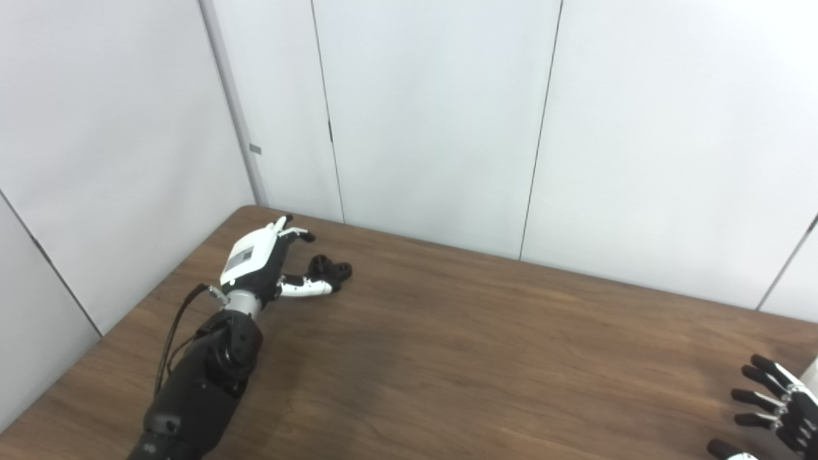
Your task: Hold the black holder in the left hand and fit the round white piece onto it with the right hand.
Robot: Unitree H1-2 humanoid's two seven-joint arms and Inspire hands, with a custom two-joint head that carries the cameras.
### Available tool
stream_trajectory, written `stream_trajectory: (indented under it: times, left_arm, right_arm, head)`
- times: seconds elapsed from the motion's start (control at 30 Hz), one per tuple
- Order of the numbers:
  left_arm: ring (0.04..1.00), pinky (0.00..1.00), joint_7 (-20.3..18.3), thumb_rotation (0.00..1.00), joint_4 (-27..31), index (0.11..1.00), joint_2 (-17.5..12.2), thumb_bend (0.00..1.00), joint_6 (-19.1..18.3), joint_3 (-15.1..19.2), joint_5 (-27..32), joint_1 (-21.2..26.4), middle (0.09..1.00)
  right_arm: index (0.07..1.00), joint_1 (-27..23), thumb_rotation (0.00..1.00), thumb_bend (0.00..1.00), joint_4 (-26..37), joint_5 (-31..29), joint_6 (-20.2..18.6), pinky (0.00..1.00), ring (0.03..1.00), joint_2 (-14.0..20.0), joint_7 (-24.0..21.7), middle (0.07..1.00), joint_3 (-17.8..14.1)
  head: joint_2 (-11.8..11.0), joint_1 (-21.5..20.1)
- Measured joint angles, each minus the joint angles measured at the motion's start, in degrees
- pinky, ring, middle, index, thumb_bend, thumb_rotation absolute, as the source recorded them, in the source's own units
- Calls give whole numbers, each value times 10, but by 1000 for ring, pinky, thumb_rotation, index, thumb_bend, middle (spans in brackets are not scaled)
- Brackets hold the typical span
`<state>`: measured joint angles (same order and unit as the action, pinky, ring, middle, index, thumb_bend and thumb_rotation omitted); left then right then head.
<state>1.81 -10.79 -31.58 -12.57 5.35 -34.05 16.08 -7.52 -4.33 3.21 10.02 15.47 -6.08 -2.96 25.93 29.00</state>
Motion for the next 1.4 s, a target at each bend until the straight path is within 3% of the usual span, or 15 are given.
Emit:
stream_trajectory:
  times: [0.47,0.67,0.83,1.07,1.2,1.4]
  left_arm:
    - [1000,973,43,387,-32,782,-7,941,0,-6,-2,2,1000]
    - [1000,973,47,362,-34,772,-13,927,0,-6,1,2,1000]
    - [1000,977,47,400,-42,768,-13,933,0,-9,5,2,1000]
    - [1000,960,51,400,-64,762,-4,914,2,-14,12,3,1000]
    - [1000,941,66,408,-96,749,1,873,14,-18,18,10,984]
    - [1000,907,87,353,-116,745,10,822,29,-17,38,18,978]
  right_arm:
    - [837,-1,292,768,0,-2,1,592,734,3,-5,852,0]
    - [833,-1,267,756,0,-2,1,593,747,3,-6,851,-1]
    - [834,-1,272,756,0,-2,2,585,743,3,-6,846,-2]
    - [827,-1,240,753,4,-3,0,581,733,3,-7,842,-7]
    - [829,-1,297,772,12,-5,-1,565,721,3,-7,836,-9]
    - [828,-1,269,759,12,-4,-1,566,720,3,-7,836,-10]
  head:
    - [3,1]
    - [4,0]
    - [5,-2]
    - [8,-4]
    - [9,-3]
    - [10,-4]
